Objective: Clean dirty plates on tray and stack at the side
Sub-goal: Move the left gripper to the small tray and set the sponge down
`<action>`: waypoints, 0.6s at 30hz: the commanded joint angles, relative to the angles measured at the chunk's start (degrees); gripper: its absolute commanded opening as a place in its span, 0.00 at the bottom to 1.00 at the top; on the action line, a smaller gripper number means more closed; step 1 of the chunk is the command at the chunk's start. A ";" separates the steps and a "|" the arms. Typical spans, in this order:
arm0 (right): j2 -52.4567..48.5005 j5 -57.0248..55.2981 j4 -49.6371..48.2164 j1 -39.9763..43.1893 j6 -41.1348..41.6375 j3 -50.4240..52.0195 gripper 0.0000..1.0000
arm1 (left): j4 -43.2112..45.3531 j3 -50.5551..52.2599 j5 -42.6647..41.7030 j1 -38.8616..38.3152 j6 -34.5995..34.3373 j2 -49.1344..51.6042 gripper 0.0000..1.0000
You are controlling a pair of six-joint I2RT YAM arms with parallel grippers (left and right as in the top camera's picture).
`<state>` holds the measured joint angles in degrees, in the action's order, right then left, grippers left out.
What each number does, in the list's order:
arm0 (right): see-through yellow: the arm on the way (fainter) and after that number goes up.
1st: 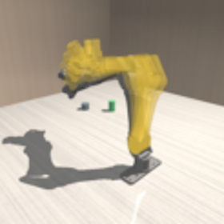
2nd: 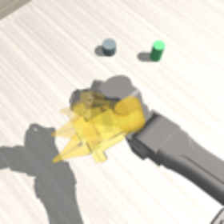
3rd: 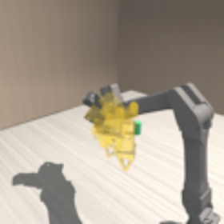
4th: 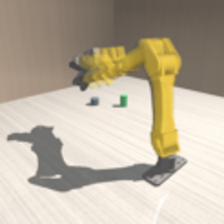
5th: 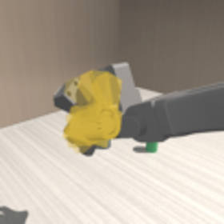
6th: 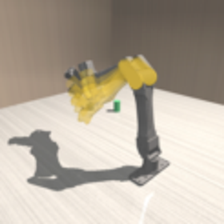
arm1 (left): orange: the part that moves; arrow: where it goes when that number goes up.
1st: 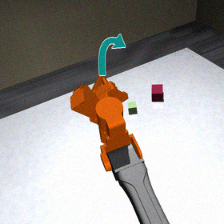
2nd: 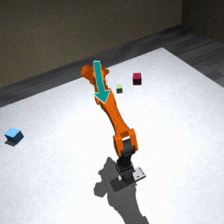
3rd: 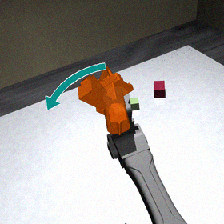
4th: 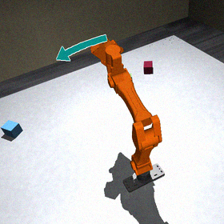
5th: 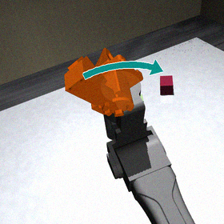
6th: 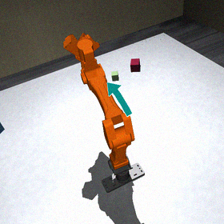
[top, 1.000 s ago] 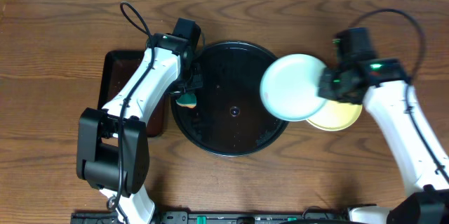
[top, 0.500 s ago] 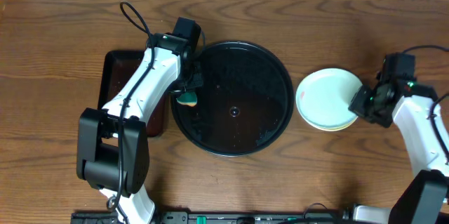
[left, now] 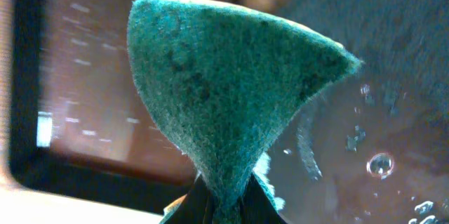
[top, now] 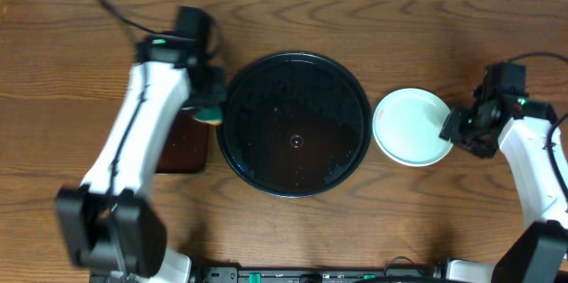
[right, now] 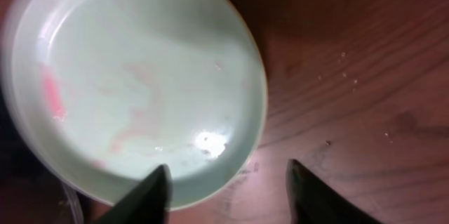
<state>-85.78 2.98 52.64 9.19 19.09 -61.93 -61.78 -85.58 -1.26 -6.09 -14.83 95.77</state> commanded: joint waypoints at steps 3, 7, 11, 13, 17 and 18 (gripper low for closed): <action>2.27 0.61 1.55 -3.61 -2.51 -5.22 0.73 | 0.00 -1.25 0.87 7.87 10.14 -2.08 0.08; 2.25 0.52 1.55 -6.38 -2.49 -5.31 0.75 | 2.12 1.20 0.87 11.67 10.99 0.46 0.08; 2.25 0.50 1.62 -8.13 -2.51 -5.31 0.75 | 2.78 3.04 0.83 13.79 10.95 5.31 0.08; 2.25 0.52 1.62 -8.46 -2.51 -5.31 0.75 | 2.99 3.58 0.83 13.92 10.95 7.91 0.08; 2.25 0.52 1.86 -8.50 -2.51 -5.31 0.75 | 2.93 3.74 0.17 13.77 10.49 13.05 0.14; 2.25 0.52 1.99 -8.50 -2.51 -5.31 0.75 | 2.78 3.74 0.20 13.77 10.49 13.60 0.17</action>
<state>-83.88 3.36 54.35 1.45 17.32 -66.65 -58.63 -82.11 -1.10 7.77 -4.67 107.81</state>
